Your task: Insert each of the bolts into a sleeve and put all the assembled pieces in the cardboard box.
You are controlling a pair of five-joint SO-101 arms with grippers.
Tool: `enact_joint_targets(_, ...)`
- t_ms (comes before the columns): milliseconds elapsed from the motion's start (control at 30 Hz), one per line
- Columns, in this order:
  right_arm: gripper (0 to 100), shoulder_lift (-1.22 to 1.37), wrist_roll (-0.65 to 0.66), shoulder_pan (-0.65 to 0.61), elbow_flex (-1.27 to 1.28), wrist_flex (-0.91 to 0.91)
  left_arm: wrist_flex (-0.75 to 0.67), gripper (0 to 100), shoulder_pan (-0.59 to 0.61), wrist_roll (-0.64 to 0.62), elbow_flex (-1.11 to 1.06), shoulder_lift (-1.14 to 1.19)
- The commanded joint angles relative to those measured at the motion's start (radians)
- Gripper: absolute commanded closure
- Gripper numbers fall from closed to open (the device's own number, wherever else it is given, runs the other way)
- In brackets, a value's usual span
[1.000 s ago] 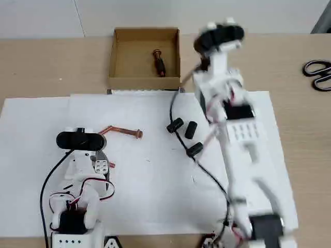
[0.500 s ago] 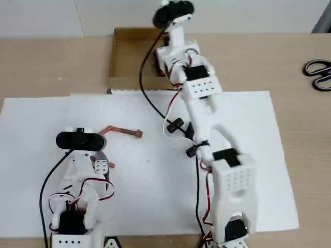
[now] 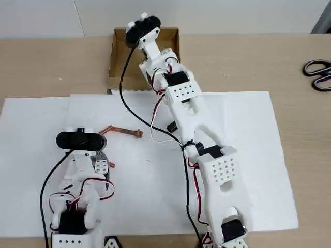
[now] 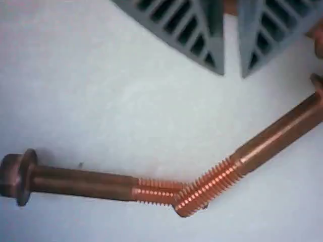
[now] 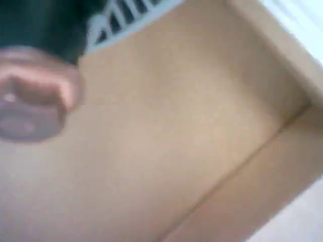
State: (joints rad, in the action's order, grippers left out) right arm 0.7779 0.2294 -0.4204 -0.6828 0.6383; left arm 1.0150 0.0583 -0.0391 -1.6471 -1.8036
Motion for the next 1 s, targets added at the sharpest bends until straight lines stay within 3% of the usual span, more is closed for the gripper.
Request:
enact_joint_targets(0,75.4,-0.033,0.012,-0.008,-0.069,0.065,-0.021,99,-0.006,-0.008,0.004,-0.009)
enact_joint_targets(233,81.4,-0.113,0.009,-0.008,-0.109,0.154,-0.021,99,-0.002,-0.009,0.004,-0.009)
enact_joint_targets(600,96.8,-0.220,-0.008,-0.008,-0.109,0.446,-0.018,99,0.002,-0.009,0.004,-0.009)
enact_joint_targets(967,99.5,-0.332,-0.430,-0.059,-0.109,0.883,-0.018,99,0.002,-0.009,0.004,-0.009)
